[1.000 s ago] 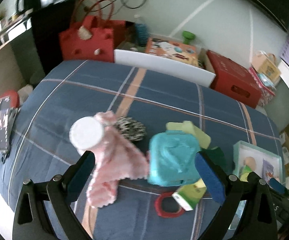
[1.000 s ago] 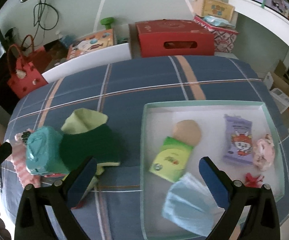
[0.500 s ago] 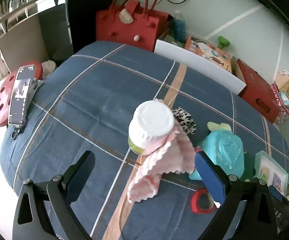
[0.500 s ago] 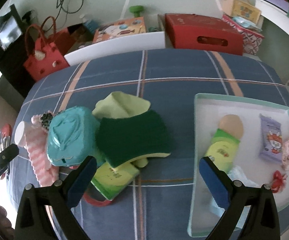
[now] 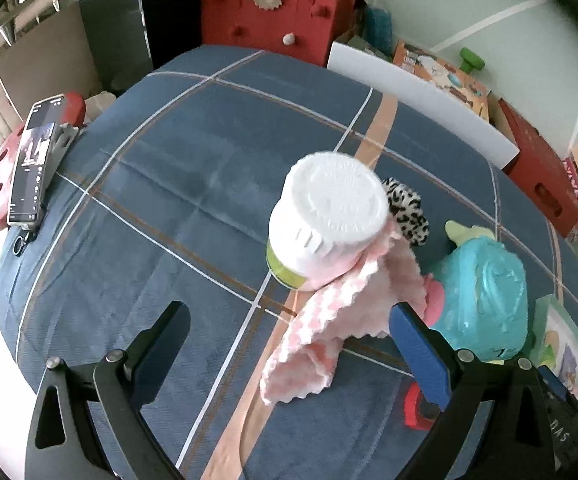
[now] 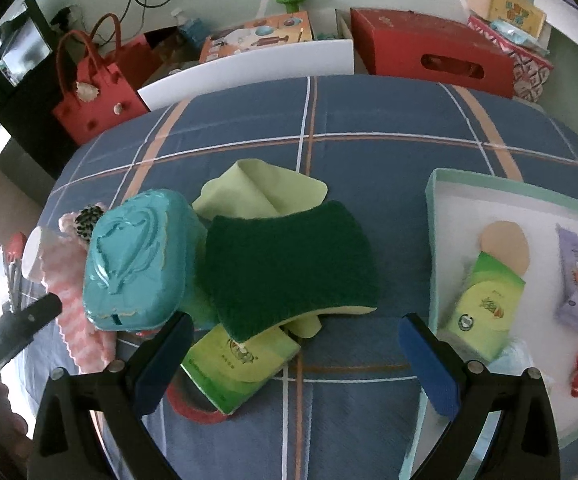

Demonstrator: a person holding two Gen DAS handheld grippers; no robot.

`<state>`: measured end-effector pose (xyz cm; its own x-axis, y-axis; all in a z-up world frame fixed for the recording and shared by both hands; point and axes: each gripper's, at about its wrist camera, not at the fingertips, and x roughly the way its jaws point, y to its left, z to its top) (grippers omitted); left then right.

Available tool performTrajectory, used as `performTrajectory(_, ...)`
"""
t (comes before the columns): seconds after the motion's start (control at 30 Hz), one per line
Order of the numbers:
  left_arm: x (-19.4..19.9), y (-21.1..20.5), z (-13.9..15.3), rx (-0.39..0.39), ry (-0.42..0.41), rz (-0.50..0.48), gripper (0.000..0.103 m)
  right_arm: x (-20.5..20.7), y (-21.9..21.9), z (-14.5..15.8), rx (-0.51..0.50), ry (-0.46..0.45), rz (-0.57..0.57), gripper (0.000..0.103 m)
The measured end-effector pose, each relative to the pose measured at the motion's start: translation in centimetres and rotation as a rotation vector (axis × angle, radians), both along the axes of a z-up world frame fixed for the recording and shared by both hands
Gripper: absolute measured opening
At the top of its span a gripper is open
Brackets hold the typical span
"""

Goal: Organize soft objects
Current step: 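Lower the left gripper to the pink striped towel while the right lowers to the green sponge, then grasp the pink striped towel with the left gripper while the right grasps the green-yellow sponge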

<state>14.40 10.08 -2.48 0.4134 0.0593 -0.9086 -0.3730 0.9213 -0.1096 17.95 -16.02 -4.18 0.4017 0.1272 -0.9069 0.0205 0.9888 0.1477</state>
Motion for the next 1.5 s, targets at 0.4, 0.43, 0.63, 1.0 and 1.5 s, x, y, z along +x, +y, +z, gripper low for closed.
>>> performTrajectory(0.4, 1.1, 0.4, -2.7, -0.018, 0.065, 0.000, 0.099, 0.8, 0.0, -1.4, 0.057, 0.020, 0.026, 0.082)
performTrajectory(0.43, 1.2, 0.4, -3.0, -0.019, 0.070, 0.000, 0.099, 0.8, 0.0, -1.5, 0.064, 0.020, 0.027, 0.079)
performTrajectory(0.63, 2.0, 0.4, -4.2, -0.007, 0.089, -0.010, 0.099, 0.7, -0.1, -1.6, 0.095, 0.018, 0.039, 0.057)
performTrajectory(1.0, 3.5, 0.2, -6.1, -0.029, 0.128, -0.038, 0.077, 0.5, -0.9, -1.8, 0.129, 0.020, 0.036, 0.039)
performTrajectory(1.5, 4.5, -1.6, -6.3, -0.070, 0.109, -0.107, 0.033, 0.3, -1.1, -1.7, 0.117, 0.022, 0.050, 0.037)
